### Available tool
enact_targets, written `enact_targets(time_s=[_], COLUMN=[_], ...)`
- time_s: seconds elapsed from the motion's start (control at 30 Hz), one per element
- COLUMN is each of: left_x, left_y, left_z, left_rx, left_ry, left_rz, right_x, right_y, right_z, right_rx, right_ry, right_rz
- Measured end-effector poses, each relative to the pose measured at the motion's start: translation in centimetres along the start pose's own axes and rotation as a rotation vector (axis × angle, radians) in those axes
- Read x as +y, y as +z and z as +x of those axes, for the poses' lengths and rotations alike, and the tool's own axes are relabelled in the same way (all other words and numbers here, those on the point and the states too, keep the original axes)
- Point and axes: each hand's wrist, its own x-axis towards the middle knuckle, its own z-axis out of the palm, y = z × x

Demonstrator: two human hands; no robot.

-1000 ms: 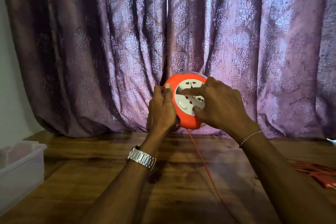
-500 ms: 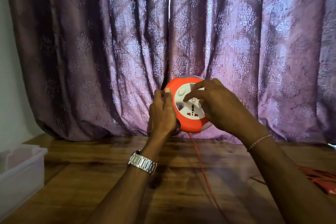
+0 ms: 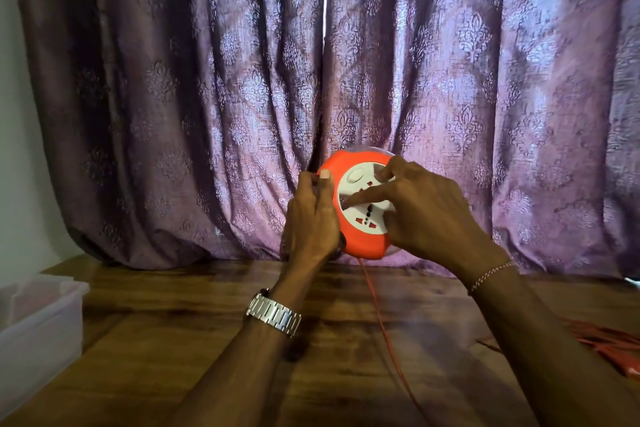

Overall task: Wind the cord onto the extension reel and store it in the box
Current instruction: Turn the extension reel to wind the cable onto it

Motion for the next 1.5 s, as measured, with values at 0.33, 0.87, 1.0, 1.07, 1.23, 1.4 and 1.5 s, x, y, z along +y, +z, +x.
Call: enact_targets(time_s=[0.33, 0.87, 1.0, 1.07, 1.23, 1.4, 1.5], left_x=[0.6, 0.4, 0.3, 0.2, 0.6, 0.5, 0.5], left_y=[-0.1, -0.1, -0.1, -0.1, -0.1, -0.2, -0.1], left_z=[-0.2, -0.2, 0.0, 0.0, -0.3, -0.3, -0.2], left_rx=[0.033, 0.04, 0.048, 0.05, 0.028, 0.041, 0.052], left_ry=[0.009, -0.009, -0.017, -0.01, 0.019, 0.018, 0.003], left_rz=[-0.011, -0.045, -0.052, -0.043, -0.01, -0.027, -0.031], right_x=[-0.2, 0.1, -0.6, -0.6, -0.7, -0.5, -0.5], right_y=[2.1, -0.1, -0.1, 0.0, 0.5, 1.5, 1.4], right_z=[0.6, 0.4, 0.4, 0.3, -0.1, 0.3, 0.4], right_rx=[0.211, -0.149, -0.09, -0.038, 0.058, 0.161, 0.163], right_ry=[0.353, -0.014, 0.005, 0.004, 0.121, 0.315, 0.288], right_rz=[0.091, 0.093, 0.036, 0.018, -0.005, 0.015, -0.037])
